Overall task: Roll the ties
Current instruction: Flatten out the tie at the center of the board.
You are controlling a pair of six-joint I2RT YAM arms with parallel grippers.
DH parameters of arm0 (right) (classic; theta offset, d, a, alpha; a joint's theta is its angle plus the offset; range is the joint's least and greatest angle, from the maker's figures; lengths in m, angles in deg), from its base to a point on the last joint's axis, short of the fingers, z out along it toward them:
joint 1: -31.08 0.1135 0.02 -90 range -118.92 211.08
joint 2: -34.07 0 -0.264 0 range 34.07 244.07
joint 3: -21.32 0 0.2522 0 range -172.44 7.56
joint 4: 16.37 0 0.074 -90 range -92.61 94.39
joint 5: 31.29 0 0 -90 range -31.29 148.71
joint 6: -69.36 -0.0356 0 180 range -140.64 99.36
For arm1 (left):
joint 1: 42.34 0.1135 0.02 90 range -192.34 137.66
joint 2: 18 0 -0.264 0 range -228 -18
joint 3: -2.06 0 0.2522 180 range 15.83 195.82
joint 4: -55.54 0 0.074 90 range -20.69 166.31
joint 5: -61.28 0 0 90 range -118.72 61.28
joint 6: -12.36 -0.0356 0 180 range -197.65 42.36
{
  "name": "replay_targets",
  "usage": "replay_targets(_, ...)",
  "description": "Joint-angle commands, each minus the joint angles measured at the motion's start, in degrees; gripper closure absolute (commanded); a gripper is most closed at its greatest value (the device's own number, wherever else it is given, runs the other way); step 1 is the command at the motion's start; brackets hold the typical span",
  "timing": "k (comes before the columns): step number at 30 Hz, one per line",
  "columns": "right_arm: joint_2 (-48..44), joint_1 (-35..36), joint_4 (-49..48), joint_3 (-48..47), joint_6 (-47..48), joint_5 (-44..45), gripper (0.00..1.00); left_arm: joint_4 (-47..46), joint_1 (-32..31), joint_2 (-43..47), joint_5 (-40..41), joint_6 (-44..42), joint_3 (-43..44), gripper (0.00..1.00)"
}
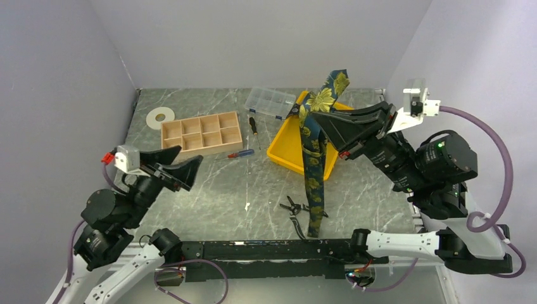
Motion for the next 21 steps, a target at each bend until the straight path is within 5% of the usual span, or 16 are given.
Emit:
replay_targets(1, 1.37, 0.2, -1.57, -0.45, 1.24, -3.2, 1.0, -14.4, 0.01, -0.86, -21.5, -5.11, -5.45, 0.12)
replay_targets(7, 0.12, 0.2, -5.93, 3.21, -1.49, -0.66, 1.0, -37.09, 0.05, -6.25, -43.16, 2.7, -15.38, 0.14)
replay_targets(15, 1.56, 0.18, -8.71, 3.76, -2.5, -2.13, 1.0, -53.33, 0.09, -15.54, -48.98, 9.1, -15.71, 0.06)
replay_targets(21, 0.65, 0.09, -15.4, 7.44, -6.49, 2.95, 1.0, -55.4, 0.06, -18.84, -49.28, 5.85, -16.44, 0.06)
